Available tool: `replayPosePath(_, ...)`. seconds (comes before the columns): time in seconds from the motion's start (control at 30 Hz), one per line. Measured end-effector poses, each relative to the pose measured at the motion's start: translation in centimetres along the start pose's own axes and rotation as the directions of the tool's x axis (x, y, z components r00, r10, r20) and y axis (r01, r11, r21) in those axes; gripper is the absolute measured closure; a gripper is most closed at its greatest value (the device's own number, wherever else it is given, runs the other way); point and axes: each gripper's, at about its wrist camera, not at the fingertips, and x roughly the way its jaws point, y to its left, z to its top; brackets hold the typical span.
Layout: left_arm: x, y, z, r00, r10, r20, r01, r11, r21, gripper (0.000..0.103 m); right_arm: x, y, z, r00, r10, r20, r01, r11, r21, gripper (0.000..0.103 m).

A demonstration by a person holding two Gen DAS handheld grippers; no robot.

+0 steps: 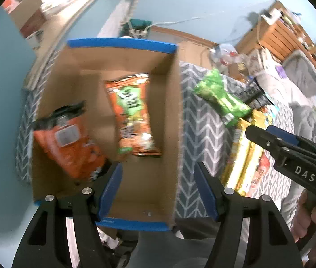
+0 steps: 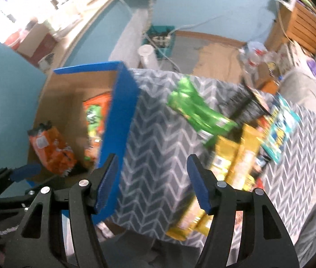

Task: Organize snacks
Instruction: 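Move both grippers back over the remaining snacks on the table, then grasp a yellow wafer bar with the right gripper while the left grasps another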

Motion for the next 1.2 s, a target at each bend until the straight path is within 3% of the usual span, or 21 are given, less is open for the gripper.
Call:
replayPosePath(0.43,2.1,-7.5,0.7,1.0,-0.03,-0.009,0.031,0.977,0.209,0.036,0.2,-10.0,-4.4,0.996,-0.081,-0.045,0.089,0.972,0.217,0.039)
replayPosePath(0.8,5.8,-10.2,0.6,0.997,-0.042,-0.065,0.056,0.972,0.226,0.036,3.7,-12.2,-6.5,0.987,-0.121,-0.108,0.144,0.959,0.244,0.039)
replayPosePath(1.2,8.7,-11.2,0.7,0.991,-0.072,-0.111,0.092,0.979,0.184,0.036,6.7,-12.6,-6.8,0.984,-0.115,-0.134,0.143,0.963,0.228,0.039)
